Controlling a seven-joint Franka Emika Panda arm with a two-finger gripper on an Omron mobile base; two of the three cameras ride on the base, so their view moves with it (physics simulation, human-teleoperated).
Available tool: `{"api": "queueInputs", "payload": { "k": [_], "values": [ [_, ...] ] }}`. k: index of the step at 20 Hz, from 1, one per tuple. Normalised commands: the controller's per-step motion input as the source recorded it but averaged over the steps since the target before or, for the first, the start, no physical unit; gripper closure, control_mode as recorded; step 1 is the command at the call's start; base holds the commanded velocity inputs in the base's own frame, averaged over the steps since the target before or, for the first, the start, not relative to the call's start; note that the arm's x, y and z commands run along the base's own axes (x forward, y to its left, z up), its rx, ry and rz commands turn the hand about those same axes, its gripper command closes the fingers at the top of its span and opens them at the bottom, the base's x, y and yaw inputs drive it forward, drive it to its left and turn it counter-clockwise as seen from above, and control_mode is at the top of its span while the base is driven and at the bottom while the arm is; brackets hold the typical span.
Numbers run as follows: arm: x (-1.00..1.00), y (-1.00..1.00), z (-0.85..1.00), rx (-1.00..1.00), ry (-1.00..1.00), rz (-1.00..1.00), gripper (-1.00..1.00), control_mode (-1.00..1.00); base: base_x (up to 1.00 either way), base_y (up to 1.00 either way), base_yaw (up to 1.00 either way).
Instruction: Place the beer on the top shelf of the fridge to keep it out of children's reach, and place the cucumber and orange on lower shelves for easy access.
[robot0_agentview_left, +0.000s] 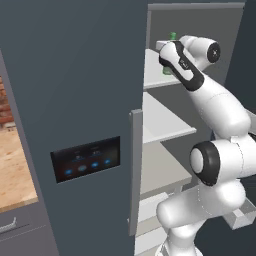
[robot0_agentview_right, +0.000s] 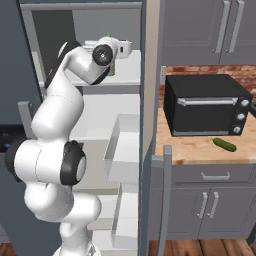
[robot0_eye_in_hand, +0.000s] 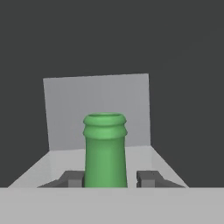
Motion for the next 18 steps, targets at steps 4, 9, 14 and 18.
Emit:
{"api": "queueInputs", "payload": {
  "k": [4,9,14,18],
  "values": [
    [0.35,0.00,-0.03,-0.04,0.00,0.00,1.00,-1.00,0.00,0.00,0.00],
    [0.36,0.00,-0.04,-0.03,0.00,0.00,1.00,-1.00,0.00,0.00,0.00],
    [0.34,0.00,0.00,-0.02,0.00,0.00,-1.00,-1.00,0.00,0.00,0.00],
    [0.30,0.00,0.00,-0.01,0.00,0.00,-1.00,-1.00,0.00,0.00,0.00]
  ]
}}
